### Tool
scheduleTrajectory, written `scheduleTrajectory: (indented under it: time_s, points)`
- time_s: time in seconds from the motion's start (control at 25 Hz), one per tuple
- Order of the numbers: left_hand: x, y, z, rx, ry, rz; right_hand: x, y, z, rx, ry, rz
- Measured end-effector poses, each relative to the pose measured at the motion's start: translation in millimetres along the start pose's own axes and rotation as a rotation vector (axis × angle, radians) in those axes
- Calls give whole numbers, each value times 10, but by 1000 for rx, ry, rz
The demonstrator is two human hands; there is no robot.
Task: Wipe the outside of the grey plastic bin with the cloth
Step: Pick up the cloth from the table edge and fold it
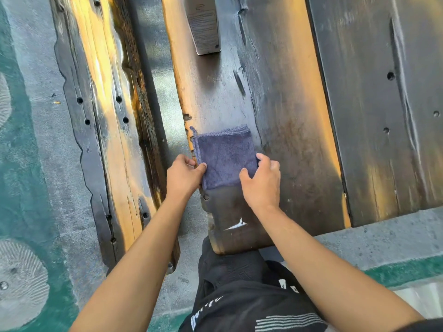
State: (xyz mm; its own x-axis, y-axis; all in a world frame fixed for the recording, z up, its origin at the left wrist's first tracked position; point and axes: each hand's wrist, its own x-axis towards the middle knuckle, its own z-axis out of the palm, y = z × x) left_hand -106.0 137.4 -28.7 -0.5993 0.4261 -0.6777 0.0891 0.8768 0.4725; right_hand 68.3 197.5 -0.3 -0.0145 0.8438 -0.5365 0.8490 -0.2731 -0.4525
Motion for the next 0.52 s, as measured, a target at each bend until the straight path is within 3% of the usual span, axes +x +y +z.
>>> scheduleTrajectory:
  time_s: [0.24, 0.52]
  points:
    - [-351, -135, 203, -45, -7, -30, 6, 9, -108, 308, -87, 186]
    - [-755, -495, 269, -229, -206, -155, -484, 437, -222, 782, -286, 352]
